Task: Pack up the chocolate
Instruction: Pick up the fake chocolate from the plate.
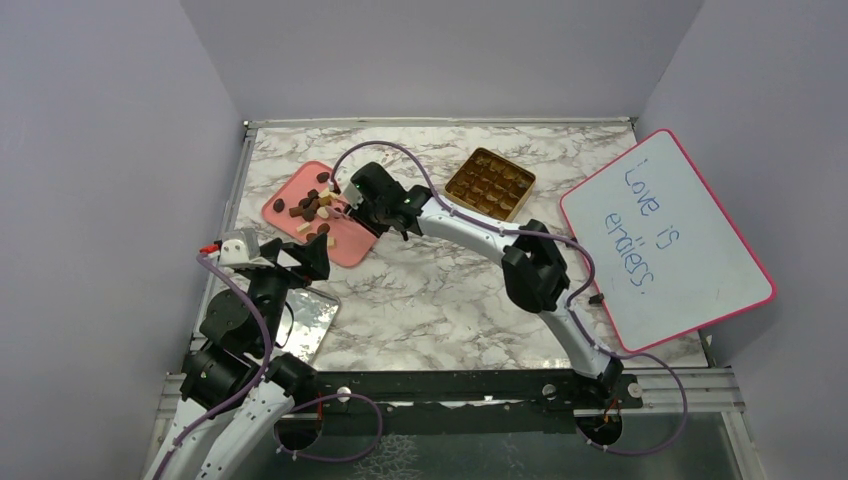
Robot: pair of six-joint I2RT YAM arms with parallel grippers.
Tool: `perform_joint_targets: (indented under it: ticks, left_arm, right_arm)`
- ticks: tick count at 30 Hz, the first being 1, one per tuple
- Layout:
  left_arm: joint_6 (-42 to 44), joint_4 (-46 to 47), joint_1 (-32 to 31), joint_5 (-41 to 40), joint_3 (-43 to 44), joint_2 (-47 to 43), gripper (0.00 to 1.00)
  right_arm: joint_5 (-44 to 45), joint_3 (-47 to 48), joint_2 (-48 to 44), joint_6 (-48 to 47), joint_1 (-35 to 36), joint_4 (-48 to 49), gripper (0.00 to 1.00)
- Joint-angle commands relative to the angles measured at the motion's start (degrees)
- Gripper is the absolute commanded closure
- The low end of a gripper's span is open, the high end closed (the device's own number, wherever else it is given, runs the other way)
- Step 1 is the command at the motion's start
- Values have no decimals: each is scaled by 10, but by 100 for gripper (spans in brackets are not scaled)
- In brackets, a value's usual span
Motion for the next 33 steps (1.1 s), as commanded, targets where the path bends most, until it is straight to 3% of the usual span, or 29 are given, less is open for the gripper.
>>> perform_joint_targets:
  ticks: [1,22,33]
  left_arm:
    - [6,6,2,-13,-1,-7,1]
    - [9,8,2,-14,2,-7,1]
    - [8,9,2,-12,1,-10,1]
  right_arm:
    - [12,37,29,-10,0,4,61]
    - [33,69,64,-11,-3,-28,58]
    - [3,76,67,-1,-6,-61,59]
